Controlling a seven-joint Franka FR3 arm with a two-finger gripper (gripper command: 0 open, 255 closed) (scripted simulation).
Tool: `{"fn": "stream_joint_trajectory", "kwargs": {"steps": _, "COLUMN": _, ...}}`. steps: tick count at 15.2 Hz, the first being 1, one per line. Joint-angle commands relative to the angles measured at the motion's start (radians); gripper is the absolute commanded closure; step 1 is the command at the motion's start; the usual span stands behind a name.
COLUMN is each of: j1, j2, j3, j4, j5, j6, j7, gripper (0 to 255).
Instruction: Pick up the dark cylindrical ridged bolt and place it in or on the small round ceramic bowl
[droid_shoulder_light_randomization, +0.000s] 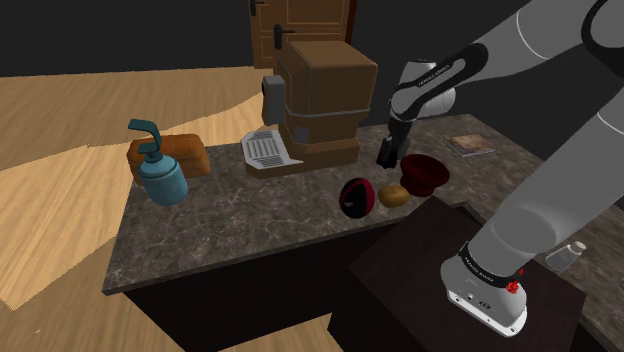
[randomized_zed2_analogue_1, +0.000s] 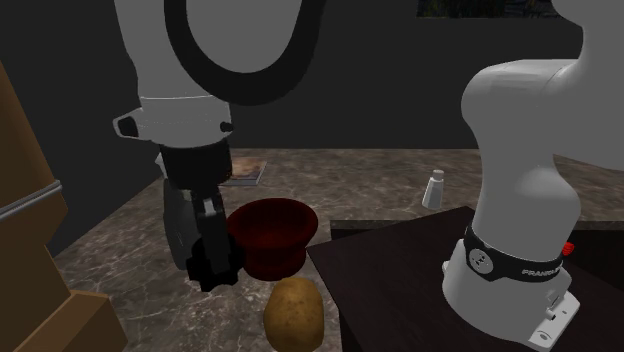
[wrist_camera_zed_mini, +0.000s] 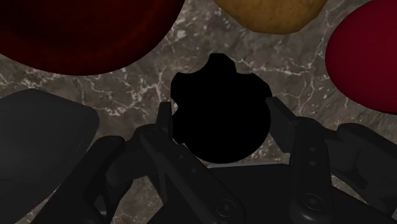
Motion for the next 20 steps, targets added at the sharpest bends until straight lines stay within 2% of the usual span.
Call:
{"fn": "stream_joint_trajectory", "kwargs": {"steps": 1, "j1": -0.001, "j2": -0.028, "j3": 0.001, "j4": 0.006, "j5": -0.010, "j6": -0.033, "j7": 0.008, "gripper": 255}}
{"fn": "stream_joint_trajectory", "kwargs": {"steps": 11, "j1": -0.007, "j2": -0.122, "j3": 0.009, "j4": 0.052, "j5": -0.037, "j6": -0.172, "j7": 0.030, "gripper": 255}}
{"fn": "stream_joint_trajectory", "kwargs": {"steps": 20, "j1": -0.136, "j2": -0.257, "j3": -0.126, "j4": -0.041, "j5": -0.135, "j6": -0.205, "j7": -0.157, "gripper": 255}}
